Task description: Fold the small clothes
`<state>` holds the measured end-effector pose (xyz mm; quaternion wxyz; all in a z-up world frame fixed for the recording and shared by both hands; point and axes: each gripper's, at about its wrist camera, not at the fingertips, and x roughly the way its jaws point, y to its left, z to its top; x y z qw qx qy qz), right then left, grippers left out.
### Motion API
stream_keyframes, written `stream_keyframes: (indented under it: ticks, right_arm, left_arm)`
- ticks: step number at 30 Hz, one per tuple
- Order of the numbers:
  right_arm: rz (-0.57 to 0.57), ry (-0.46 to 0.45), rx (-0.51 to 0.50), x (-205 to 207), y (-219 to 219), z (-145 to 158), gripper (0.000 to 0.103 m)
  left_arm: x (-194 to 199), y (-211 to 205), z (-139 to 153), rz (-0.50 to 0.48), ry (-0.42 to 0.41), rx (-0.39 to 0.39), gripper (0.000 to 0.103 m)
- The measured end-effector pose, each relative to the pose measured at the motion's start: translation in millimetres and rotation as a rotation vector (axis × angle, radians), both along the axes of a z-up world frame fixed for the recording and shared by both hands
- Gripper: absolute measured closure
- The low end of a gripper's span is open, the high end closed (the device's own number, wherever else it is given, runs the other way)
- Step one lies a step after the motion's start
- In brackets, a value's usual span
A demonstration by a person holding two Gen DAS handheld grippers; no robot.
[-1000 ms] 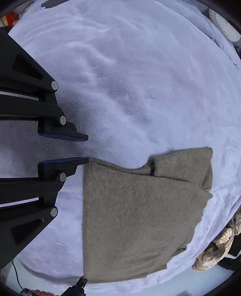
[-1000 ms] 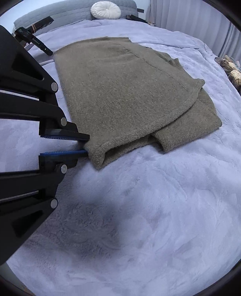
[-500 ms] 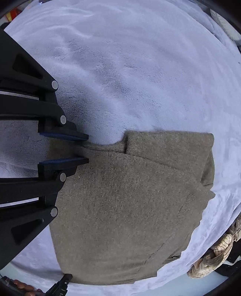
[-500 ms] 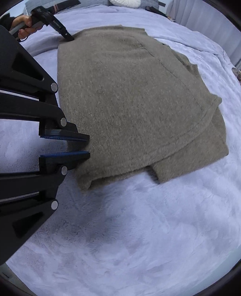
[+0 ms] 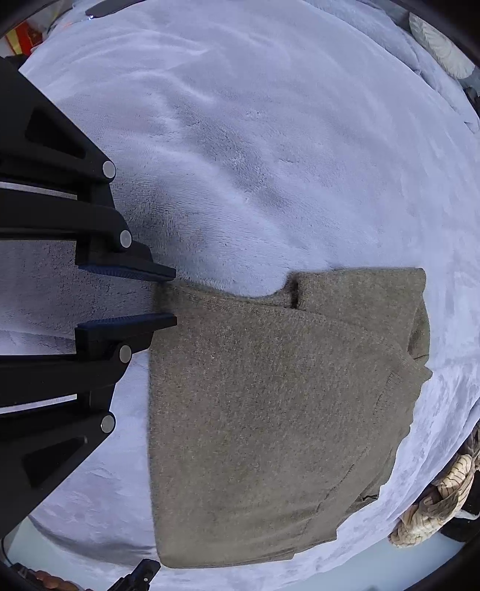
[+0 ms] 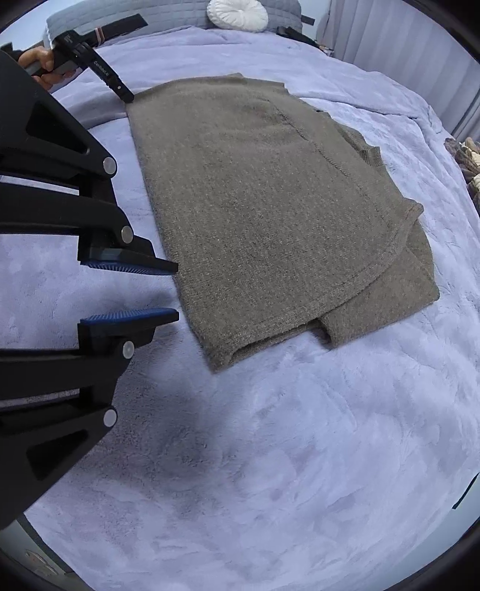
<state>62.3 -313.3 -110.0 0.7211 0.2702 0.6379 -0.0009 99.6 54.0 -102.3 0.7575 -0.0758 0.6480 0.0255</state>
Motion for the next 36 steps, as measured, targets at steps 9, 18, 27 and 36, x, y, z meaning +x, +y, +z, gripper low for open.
stream_keyframes:
  ticks: [9, 18, 27, 36]
  right_arm:
    - [0.028, -0.034, 0.020, 0.6, 15.3, 14.7, 0.062]
    - [0.098, -0.048, 0.073, -0.8, 47.6, 24.9, 0.050]
    - [0.163, -0.003, 0.136, 0.8, 82.1, 15.6, 0.049]
    - [0.177, 0.038, 0.143, -6.2, 92.8, 6.6, 0.049]
  left_arm:
    - [-8.5, -3.4, 15.4, -0.003, -0.014, 0.011, 0.084]
    - [-20.7, -2.4, 26.0, 0.013, -0.021, 0.022, 0.000]
    - [-16.6, 6.1, 28.8, 0.010, -0.026, 0.011, 0.000]
    - [23.5, 43.4, 23.0, 0.140, -0.062, -0.082, 0.004]
